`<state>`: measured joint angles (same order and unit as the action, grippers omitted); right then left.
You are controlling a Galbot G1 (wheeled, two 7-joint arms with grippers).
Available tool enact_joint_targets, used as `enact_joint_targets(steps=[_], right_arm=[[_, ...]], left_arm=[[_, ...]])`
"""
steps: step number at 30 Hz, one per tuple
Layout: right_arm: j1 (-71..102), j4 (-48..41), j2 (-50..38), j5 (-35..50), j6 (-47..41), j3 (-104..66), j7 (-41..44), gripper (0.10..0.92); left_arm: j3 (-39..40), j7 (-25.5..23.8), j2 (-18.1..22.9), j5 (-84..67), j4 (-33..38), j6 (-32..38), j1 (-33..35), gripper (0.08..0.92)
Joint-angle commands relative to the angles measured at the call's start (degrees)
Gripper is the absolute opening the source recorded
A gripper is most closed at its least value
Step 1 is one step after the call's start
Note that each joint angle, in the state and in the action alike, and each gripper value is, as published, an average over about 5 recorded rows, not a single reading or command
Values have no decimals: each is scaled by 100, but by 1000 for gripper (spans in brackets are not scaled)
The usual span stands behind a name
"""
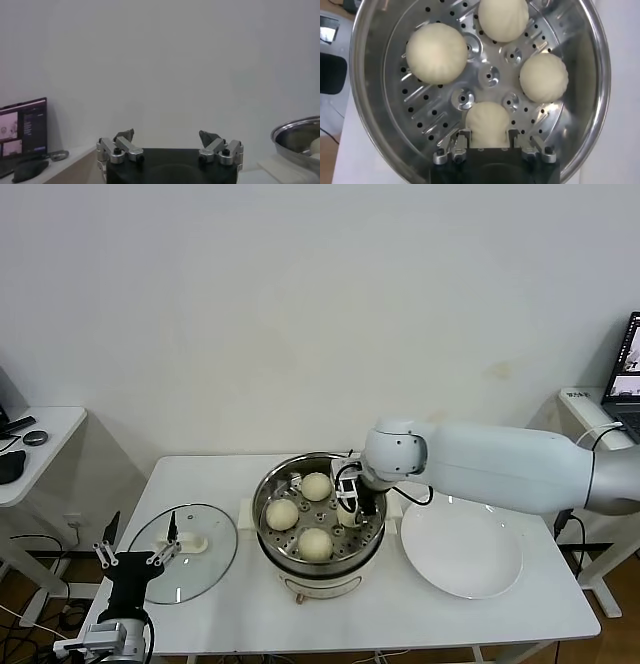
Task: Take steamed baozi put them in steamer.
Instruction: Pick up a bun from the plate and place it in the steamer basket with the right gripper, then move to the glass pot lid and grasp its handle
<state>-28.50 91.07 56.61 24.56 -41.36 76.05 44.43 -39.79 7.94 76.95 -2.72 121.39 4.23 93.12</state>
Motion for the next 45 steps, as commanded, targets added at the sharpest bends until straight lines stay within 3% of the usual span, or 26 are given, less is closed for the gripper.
enact_joint_targets(steps=[1, 7, 11, 16, 20, 23, 26, 32, 39, 45], right_arm=[[-221, 263, -236, 154, -30, -408, -33, 609], [-346, 939, -990, 275, -29, -1052, -147, 775], [273, 1517, -1896, 716, 30, -1892, -1165, 818], [3001, 2264, -3050, 1284, 778, -4045, -3541, 823], [6153, 2529, -3216, 820, 1998, -6311, -4330, 823], [8494, 2520, -2813, -22, 2863, -8248, -4307, 823], [9951, 2337, -1829, -1002, 3773, -9547, -4072, 823], [11365, 1786, 559, -2608, 5696, -11141, -3379, 823], [11981, 1557, 2252, -2609, 7027, -12159, -3047, 823], [12429, 1850, 2541, -2040, 6623, -12471, -3100, 823]], left_arm=[[7, -9, -5, 2, -14, -8, -17, 823], [33, -34, -3, -39, -55, -7, -53, 823], [62, -76, -18, -116, -63, 23, -71, 823], [89, -103, -17, -275, -85, 140, -92, 823], [91, -149, -23, -291, -136, 274, -68, 823], [82, -172, -14, -285, -148, 350, -34, 823], [70, -196, 19, -270, -161, 428, 6, 823], [135, -186, 82, -7, -223, 621, 98, 823], [222, 56, 14, 769, -468, 711, 95, 823], [129, 658, -156, 2806, -931, 808, 71, 823]])
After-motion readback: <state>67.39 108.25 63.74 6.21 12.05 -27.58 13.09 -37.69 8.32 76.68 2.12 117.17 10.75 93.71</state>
